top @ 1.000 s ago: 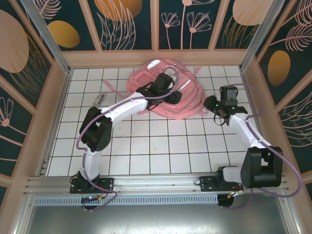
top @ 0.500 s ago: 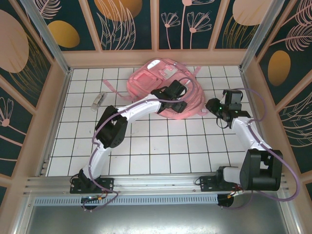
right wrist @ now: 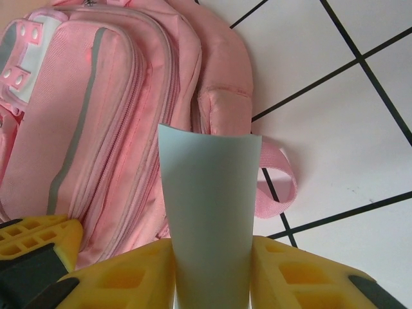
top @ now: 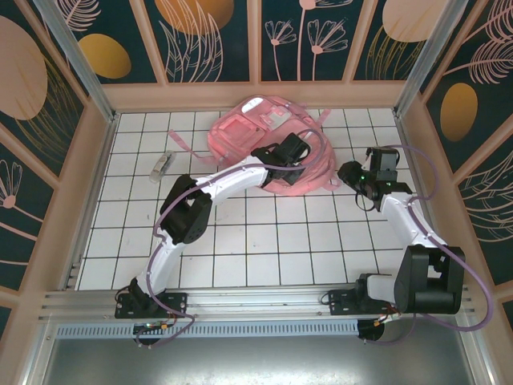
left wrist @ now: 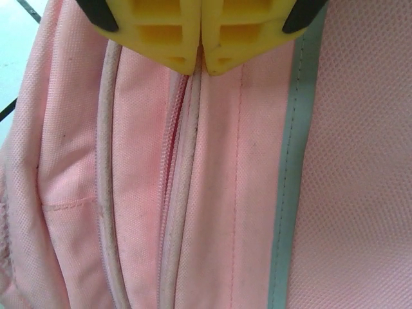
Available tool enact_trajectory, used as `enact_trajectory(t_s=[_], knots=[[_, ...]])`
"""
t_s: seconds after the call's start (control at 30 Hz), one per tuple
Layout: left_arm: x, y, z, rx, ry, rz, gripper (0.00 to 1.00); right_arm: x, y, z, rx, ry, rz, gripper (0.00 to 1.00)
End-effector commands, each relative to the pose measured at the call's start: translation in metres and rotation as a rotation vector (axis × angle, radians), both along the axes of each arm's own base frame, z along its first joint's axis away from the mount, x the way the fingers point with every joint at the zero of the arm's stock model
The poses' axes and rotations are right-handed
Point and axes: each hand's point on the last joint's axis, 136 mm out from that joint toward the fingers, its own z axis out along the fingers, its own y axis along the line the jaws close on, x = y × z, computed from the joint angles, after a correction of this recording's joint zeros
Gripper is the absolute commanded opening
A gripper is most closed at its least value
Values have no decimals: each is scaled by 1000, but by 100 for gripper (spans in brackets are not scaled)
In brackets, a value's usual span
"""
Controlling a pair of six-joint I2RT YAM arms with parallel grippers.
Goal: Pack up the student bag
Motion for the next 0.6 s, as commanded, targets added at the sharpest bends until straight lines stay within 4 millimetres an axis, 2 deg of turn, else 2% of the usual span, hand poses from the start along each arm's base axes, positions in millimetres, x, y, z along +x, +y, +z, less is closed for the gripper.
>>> enact_trajectory(t_s=[0.0, 0.2, 0.27, 0.43, 0.57], knots=[[11, 8, 23, -24, -43, 38, 0, 2, 0, 9, 10, -45, 0, 33], [6, 4, 67, -139, -79, 42, 0, 4, 4, 8, 34, -45, 12, 32], [7, 5, 75, -157, -95, 48, 0, 5, 5, 7, 41, -46, 16, 32], [10, 7, 82, -170, -110, 66, 0, 8, 13, 8, 69, -51, 37, 31], [20, 15, 84, -207, -102, 129, 0, 15, 30, 13, 123, -76, 76, 31]])
